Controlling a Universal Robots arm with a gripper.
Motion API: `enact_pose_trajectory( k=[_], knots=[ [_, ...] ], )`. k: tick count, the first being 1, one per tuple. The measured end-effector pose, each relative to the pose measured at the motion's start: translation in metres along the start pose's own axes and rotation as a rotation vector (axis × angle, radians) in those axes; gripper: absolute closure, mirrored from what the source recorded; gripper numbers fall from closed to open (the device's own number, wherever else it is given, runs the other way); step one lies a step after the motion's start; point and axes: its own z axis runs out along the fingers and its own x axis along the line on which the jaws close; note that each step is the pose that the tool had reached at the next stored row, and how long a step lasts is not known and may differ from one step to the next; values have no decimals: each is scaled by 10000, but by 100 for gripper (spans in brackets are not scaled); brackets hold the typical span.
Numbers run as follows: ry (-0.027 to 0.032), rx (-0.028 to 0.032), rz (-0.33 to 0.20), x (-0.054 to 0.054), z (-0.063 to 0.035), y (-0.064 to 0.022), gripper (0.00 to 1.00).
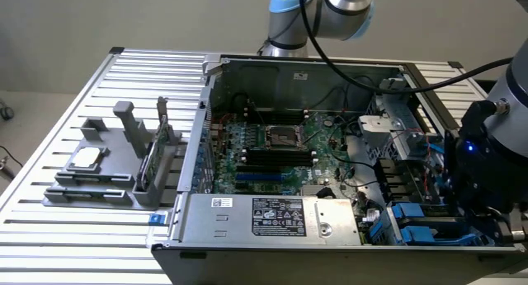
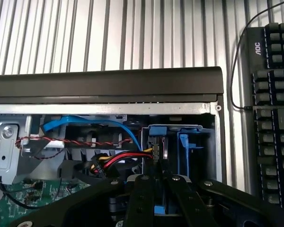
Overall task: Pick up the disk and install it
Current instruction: 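Insert the first disk wire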
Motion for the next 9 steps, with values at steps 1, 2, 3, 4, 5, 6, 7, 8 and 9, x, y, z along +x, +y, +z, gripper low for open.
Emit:
enact_pose_trajectory(
  k=[1, 2, 3, 4, 5, 6, 7, 8, 9],
  knots=[
    [-9, -29, 30, 5, 1, -3, 84],
    [-17, -60, 57, 10, 2, -7, 84],
    [-23, -94, 82, 16, 4, -12, 84],
    [-31, -126, 102, 21, 4, -19, 84],
    [-36, -155, 119, 26, 5, -28, 84],
    [-39, -179, 132, 33, 7, -38, 84],
    [-42, -197, 143, 39, 9, -46, 84],
    [-46, -213, 154, 44, 12, -53, 84],
    [-51, -226, 166, 48, 14, -59, 84]
  ],
)
